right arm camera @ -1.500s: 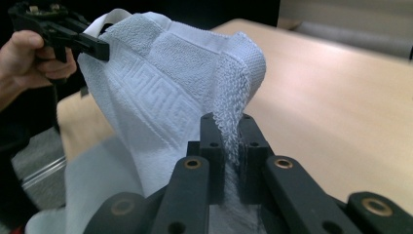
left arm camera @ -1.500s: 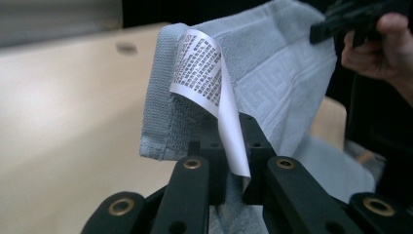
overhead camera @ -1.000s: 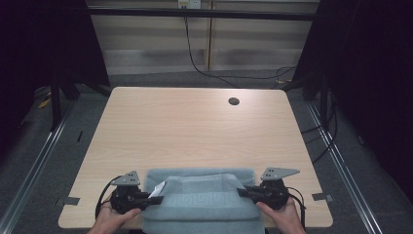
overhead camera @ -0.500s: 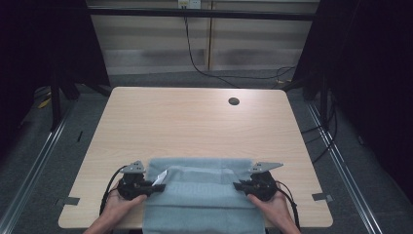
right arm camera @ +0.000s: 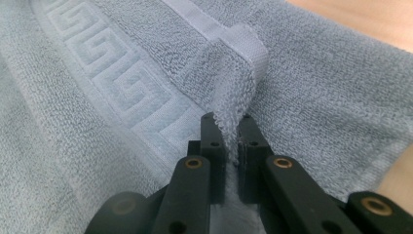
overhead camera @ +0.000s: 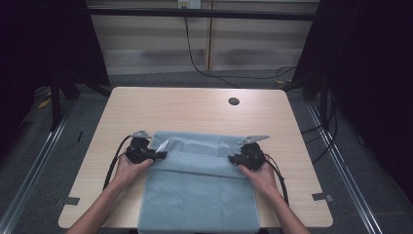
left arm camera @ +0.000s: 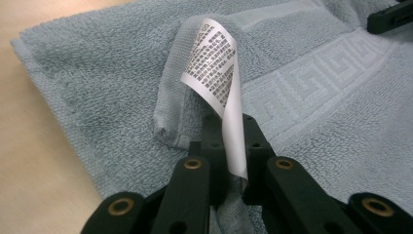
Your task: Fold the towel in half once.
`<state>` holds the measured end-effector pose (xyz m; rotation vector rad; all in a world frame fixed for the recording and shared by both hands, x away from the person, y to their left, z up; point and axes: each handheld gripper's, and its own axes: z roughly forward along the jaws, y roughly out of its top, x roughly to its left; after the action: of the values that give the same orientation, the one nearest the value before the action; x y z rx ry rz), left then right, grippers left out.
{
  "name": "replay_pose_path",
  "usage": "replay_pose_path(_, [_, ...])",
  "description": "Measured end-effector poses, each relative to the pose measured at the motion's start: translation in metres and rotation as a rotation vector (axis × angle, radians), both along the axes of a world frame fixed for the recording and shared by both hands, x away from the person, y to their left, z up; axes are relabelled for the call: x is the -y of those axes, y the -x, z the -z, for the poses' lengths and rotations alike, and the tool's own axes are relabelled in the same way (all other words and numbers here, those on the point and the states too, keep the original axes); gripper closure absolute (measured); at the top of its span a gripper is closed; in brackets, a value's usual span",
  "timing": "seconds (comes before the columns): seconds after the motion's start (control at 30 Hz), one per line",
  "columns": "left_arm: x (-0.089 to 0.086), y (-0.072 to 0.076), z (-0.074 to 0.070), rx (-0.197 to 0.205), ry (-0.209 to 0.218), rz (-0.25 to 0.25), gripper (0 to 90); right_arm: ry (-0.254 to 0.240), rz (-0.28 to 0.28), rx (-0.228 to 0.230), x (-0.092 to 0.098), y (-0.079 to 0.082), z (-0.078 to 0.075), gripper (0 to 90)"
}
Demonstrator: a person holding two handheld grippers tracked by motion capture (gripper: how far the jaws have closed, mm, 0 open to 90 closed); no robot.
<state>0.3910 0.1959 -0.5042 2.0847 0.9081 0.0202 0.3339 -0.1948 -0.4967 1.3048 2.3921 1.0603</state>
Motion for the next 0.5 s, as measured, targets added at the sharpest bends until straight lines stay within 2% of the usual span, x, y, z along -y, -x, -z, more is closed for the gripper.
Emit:
replay_pose_path(0.13, [-0.003, -0.019, 0.002, -0.019, 0.023, -0.008, 83.8, -0.015, 0.018, -0.013, 0.002, -0.025, 0.001, 84.5])
replay_pose_path(0.27, [-0.004, -0.029, 0.004, -0.005, 0.037, -0.038, 83.9, -0.046, 0.052, -0.004, 0.003, -0.045, 0.004, 84.5])
replay_pose_path(0.33, [-0.003, -0.033, 0.004, 0.005, 0.023, -0.048, 83.9, -0.060, 0.054, -0.001, 0.004, -0.053, 0.005, 84.5])
replay_pose_path(0.4, [-0.002, -0.037, 0.004, 0.016, 0.015, -0.061, 83.8, -0.056, 0.060, 0.002, 0.003, -0.059, 0.005, 84.5])
replay_pose_path(0.5, [0.000, -0.047, 0.004, 0.000, 0.030, -0.100, 83.8, -0.045, 0.079, 0.003, 0.001, -0.068, 0.005, 84.4])
